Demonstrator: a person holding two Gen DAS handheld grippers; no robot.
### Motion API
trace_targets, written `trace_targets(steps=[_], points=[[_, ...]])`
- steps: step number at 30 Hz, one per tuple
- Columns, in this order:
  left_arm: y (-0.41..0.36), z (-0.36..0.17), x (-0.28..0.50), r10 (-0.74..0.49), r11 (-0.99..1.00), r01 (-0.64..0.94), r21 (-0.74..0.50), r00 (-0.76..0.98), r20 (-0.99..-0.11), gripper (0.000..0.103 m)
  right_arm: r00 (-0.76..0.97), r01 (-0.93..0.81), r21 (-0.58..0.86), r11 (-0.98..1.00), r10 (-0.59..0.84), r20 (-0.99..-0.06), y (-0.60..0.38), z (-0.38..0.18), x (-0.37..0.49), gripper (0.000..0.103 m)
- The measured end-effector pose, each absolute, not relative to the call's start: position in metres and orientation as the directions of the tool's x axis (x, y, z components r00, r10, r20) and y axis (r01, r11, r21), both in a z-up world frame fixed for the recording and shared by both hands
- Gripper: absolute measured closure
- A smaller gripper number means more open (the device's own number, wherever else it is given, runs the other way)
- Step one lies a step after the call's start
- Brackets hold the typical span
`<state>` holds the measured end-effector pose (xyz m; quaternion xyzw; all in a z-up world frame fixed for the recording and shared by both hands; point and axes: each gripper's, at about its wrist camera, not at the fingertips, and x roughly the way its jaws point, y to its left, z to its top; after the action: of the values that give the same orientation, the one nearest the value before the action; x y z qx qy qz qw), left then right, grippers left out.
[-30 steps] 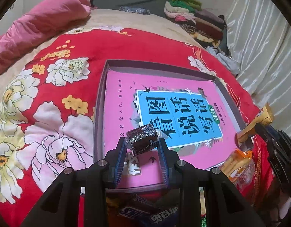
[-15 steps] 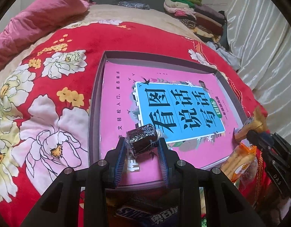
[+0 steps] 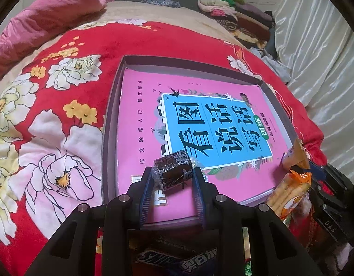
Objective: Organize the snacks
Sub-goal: 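Carry the chocolate in the left gripper over the pink tray while right gripper carries the chip bag there, then lower and release the chocolate onto the workbook while right gripper releases the chip bag beside it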
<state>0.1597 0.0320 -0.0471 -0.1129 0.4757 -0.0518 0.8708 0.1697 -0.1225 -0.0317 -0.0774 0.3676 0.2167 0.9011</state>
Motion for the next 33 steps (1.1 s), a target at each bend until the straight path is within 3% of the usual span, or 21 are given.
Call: trace_targets(steps=[4,8,17,25,33], points=[[0.033,-0.046,0.161,-0.220,0.963,-0.010,-0.268,0.540,-0.812,0.068,0.638,-0.443,0.016,0.896,0.327,-0.697,-0.122,-0.033,0.171,0.074],[0.033,-0.046,0.162,-0.228,0.962,-0.006,-0.274,0.538,-0.811,0.068,0.631,-0.408,0.004,0.913,0.285,-0.721,-0.126,-0.038,0.177,0.060],[0.037,-0.043,0.163,-0.233,0.958,-0.011,-0.285,0.546,-0.805,0.068,0.638,-0.355,0.044,0.934,0.276,-0.719,-0.143,-0.038,0.182,0.059],[0.040,-0.038,0.160,-0.240,0.955,-0.012,-0.297,0.558,-0.795,0.067,0.650,-0.287,0.101,0.953,0.271,-0.710,-0.162,-0.033,0.185,0.051],[0.043,-0.026,0.156,-0.248,0.952,-0.006,-0.307,0.575,-0.779,0.052,0.676,-0.247,0.151,0.957,0.281,-0.681,-0.176,-0.026,0.184,0.045]])
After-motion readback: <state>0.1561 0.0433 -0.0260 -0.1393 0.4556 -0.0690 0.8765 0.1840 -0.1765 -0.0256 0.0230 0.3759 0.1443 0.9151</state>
